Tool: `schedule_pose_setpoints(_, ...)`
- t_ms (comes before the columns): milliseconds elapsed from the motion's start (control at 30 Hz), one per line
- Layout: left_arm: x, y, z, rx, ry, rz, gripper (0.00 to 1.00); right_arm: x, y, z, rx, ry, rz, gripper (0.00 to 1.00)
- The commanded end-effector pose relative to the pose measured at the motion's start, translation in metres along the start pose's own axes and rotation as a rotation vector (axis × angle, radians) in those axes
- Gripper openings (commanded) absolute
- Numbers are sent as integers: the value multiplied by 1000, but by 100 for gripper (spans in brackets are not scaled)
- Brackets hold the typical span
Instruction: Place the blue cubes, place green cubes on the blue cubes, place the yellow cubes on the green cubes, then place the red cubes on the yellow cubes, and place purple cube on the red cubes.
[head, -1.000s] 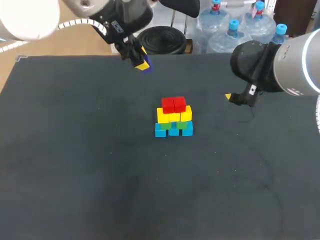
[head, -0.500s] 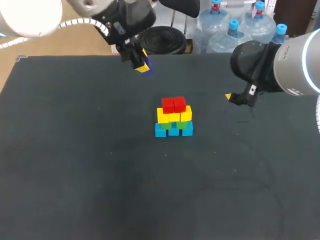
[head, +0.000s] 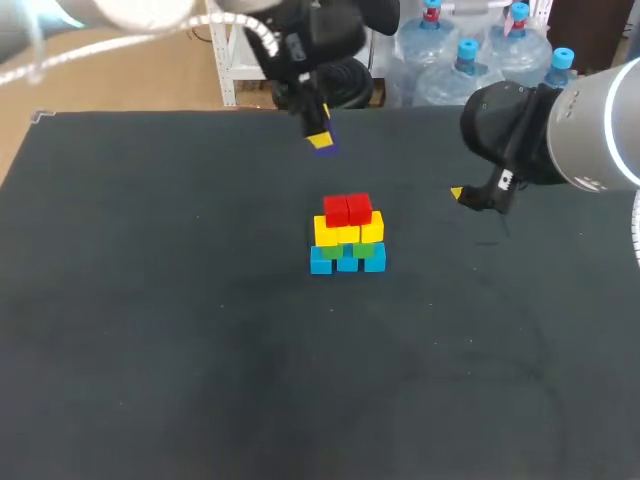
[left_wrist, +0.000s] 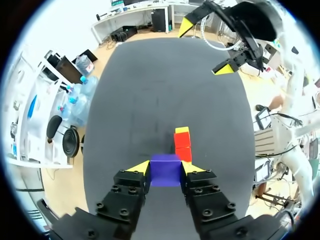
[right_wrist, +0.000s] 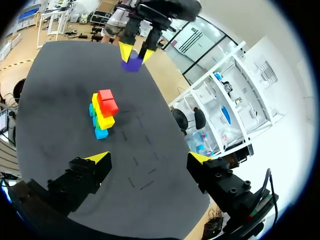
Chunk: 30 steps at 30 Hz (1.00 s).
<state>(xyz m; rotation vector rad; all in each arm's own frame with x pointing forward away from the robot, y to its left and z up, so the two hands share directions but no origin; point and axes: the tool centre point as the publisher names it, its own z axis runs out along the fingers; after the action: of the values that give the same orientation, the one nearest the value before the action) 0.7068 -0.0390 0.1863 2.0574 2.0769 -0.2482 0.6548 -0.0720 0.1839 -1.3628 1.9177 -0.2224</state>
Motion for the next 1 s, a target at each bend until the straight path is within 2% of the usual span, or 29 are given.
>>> schedule_pose_setpoints(33,-10,11,6,107,164,-1,0,2,2,0,8,-7,1,100)
schedule_pose_setpoints(533,-17,1,24,146,218,6,0,2,2,0,8,-7,1,100)
schedule_pose_setpoints(1000,-12,-10,42,102,229,-42,0,2,2,0,8,-7,1,100)
